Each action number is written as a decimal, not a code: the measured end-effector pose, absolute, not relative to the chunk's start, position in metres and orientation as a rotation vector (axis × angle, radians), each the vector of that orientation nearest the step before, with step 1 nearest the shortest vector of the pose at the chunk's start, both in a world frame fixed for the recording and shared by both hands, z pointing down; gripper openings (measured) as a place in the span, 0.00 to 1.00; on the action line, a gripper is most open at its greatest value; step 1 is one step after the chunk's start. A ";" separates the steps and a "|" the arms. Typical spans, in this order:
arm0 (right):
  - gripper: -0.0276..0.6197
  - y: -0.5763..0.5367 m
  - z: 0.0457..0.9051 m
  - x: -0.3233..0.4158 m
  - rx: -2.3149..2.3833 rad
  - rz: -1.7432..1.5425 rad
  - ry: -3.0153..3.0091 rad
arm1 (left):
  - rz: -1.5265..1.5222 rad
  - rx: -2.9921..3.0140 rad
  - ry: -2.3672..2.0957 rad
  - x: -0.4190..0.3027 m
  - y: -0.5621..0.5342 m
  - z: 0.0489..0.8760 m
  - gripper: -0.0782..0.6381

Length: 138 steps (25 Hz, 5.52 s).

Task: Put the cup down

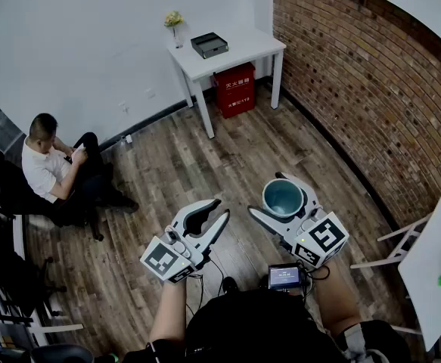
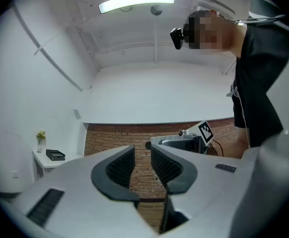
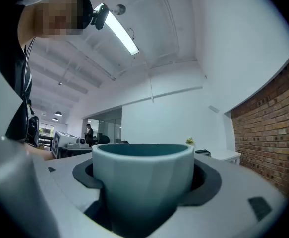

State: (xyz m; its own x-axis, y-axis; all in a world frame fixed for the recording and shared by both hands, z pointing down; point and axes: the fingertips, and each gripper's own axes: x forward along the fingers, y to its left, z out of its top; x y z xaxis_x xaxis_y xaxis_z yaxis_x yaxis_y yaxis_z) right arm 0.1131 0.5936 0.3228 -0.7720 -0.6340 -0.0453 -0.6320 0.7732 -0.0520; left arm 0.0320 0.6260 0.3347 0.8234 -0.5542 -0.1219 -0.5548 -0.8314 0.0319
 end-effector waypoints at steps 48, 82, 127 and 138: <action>0.68 0.552 0.341 0.182 -0.946 -0.077 2.978 | 0.153 -2.971 0.993 0.109 0.579 0.345 0.25; 0.68 0.251 0.345 0.056 -1.063 -0.102 2.959 | 0.171 -3.006 0.930 -0.022 0.268 0.359 0.25; 0.68 -0.194 0.347 0.050 -0.938 -0.096 2.957 | 0.137 -2.973 1.047 -0.020 -0.161 0.367 0.25; 0.68 -0.268 0.350 0.050 -0.879 -0.112 2.974 | 0.119 -2.959 1.100 -0.017 -0.232 0.367 0.25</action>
